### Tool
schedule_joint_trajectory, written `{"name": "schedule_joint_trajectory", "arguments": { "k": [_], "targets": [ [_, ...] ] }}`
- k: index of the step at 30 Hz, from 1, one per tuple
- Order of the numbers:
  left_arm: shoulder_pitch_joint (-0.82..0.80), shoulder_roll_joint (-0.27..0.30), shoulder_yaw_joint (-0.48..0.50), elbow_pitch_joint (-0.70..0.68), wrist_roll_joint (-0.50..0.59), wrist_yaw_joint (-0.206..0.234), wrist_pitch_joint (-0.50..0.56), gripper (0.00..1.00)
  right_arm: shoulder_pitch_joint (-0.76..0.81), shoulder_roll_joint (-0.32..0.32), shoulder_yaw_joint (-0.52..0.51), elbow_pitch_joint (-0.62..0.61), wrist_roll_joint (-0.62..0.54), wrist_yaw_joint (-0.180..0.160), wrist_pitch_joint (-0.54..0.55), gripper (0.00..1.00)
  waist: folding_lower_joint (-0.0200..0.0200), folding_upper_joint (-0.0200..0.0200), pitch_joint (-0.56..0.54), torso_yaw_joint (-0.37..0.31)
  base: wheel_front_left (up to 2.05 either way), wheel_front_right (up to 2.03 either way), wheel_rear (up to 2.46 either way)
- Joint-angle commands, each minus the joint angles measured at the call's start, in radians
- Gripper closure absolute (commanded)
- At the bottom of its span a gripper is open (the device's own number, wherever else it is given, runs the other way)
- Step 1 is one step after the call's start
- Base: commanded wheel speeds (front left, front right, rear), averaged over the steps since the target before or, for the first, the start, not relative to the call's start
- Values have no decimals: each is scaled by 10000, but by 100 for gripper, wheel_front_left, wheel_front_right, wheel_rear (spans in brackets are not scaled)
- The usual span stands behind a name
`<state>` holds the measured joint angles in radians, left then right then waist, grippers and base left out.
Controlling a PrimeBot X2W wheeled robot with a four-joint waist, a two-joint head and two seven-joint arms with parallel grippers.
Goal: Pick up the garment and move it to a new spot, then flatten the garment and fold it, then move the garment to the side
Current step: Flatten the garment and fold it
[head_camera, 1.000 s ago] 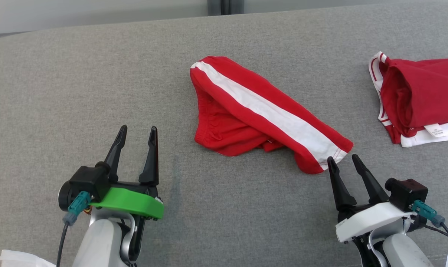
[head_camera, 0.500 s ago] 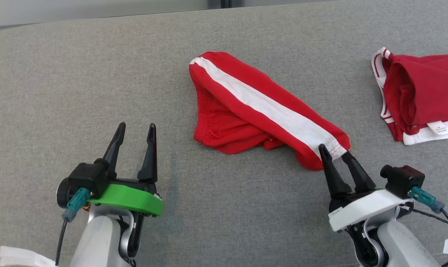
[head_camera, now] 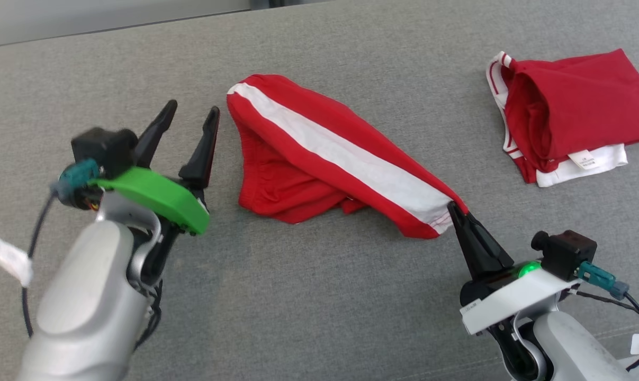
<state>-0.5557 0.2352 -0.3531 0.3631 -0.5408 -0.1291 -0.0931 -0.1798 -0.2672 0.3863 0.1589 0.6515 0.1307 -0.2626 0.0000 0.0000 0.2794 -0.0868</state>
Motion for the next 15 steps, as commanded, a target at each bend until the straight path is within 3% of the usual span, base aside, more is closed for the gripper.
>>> {"name": "schedule_joint_trajectory", "arguments": {
  "k": [1,8,11,15],
  "targets": [
    [-466,410,-193,75,-546,-27,573,0,-256,-49,93,-26,67,0,-28,100,0,0,158,-307,0,0,0],
    [-2631,1409,-662,832,-4041,-27,4661,0,-1170,-215,797,116,54,0,-28,100,0,0,546,-811,0,0,0],
    [-3342,1504,-603,1458,-4753,-20,5988,0,-1545,-240,1062,171,123,0,-29,100,0,0,703,-1021,0,0,0],
    [-4019,1717,-901,2165,-4830,14,7180,0,-1932,-212,1279,201,150,0,-29,100,0,0,916,-1262,0,0,0]
  ]
}}
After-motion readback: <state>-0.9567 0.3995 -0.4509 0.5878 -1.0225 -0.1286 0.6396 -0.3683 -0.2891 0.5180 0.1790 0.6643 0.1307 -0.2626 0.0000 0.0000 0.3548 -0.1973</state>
